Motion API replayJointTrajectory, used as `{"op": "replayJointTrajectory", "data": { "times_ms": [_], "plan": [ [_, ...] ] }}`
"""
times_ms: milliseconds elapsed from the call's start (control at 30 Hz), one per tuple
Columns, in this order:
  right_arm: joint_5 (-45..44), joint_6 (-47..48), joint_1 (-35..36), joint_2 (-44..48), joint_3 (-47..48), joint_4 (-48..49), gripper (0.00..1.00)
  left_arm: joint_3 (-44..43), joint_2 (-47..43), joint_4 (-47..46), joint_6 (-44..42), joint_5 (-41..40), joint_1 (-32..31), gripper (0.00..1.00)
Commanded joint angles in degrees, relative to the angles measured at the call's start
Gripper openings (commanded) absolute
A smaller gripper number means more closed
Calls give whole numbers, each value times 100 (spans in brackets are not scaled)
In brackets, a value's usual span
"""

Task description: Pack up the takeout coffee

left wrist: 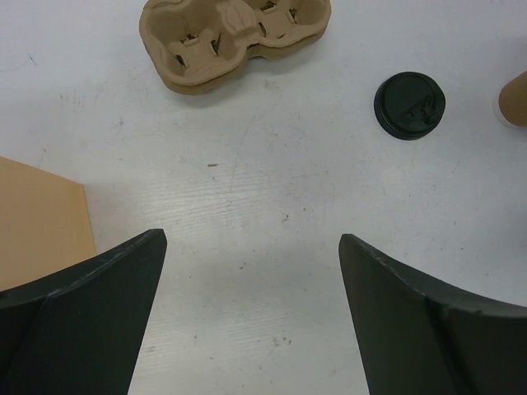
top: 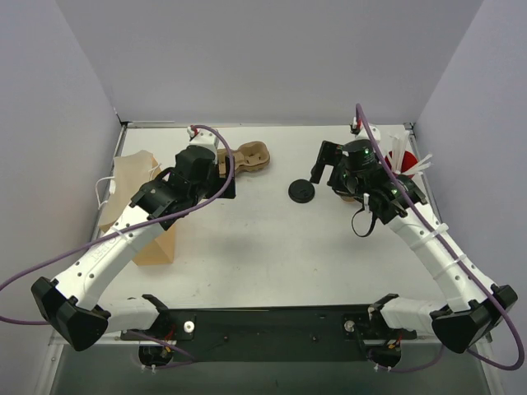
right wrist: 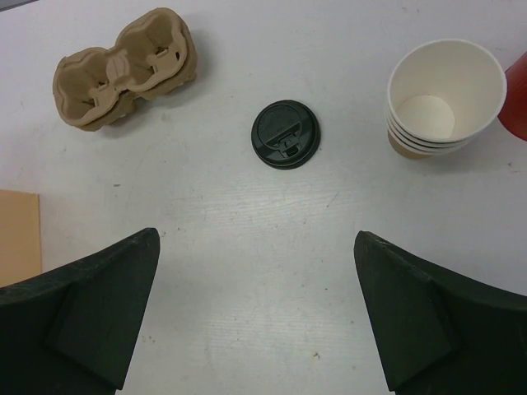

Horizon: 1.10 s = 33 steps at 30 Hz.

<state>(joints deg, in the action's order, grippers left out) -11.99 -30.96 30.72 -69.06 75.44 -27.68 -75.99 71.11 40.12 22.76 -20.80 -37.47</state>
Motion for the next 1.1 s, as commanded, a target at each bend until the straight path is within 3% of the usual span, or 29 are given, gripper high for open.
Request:
{"op": "replayJointTrajectory", "data": {
  "times_ms": [0,267,367,400,467,500,600,1067],
  "plan": [
    [-190,108,-154,-178,146,-36,98,-92,34,-57,-70,76,30,98],
    [-102,476,-847,-907,681,-18,88,-48,78,-48,-35,269,47,97],
    [91,696,-1085,-1390,1006,8,78,-30,78,-57,-9,330,73,97],
    [257,758,-1242,-1635,1069,52,69,-39,96,-57,0,348,74,97],
    [389,881,-1419,-1891,1227,70,63,-92,105,-22,17,357,91,98],
    [460,907,-1559,-2127,1358,79,53,-101,96,-4,18,383,91,97],
    [575,995,-1718,-2532,1560,149,40,-92,61,14,17,383,117,97],
    [549,1083,-1912,-3193,1518,132,27,-48,87,-4,18,471,188,97]
  ]
}}
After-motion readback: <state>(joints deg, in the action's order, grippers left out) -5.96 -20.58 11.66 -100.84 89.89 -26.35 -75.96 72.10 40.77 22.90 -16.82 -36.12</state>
